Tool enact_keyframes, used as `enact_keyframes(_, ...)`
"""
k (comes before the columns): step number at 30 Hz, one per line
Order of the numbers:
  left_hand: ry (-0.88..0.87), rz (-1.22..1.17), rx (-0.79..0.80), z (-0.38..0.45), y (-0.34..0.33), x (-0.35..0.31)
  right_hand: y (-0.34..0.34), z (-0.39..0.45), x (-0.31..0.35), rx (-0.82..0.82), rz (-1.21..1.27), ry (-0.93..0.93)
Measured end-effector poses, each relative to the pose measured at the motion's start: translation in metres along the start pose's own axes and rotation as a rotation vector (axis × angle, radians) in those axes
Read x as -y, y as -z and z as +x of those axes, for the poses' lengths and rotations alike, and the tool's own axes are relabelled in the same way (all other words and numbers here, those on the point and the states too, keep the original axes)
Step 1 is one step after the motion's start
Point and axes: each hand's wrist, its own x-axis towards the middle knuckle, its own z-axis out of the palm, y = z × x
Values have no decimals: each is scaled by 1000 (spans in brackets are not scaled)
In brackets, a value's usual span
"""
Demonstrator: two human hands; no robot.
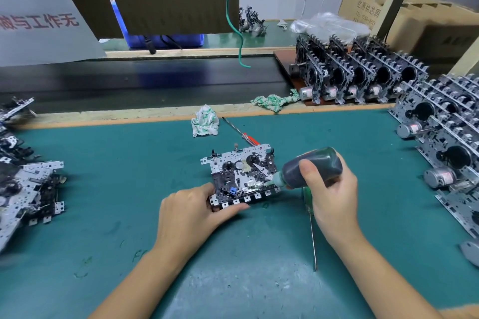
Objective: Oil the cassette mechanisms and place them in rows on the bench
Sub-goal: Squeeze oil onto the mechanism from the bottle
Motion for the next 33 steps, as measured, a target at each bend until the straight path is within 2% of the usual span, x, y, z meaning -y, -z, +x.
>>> enact_keyframes(12,-11,-19,-9,0,-1,0,-1,0,2,4,24,12)
enact_keyframes(20,34,-2,14,0,-3,1,8,11,0,-185,128,-73)
enact_keyframes(29,0,26,-19,0,2,-2,16,21,-20,-56,-152,-62)
enact_keyframes(33,2,20,-13,0,2,-2,18,25,-27,-27,-115,-151)
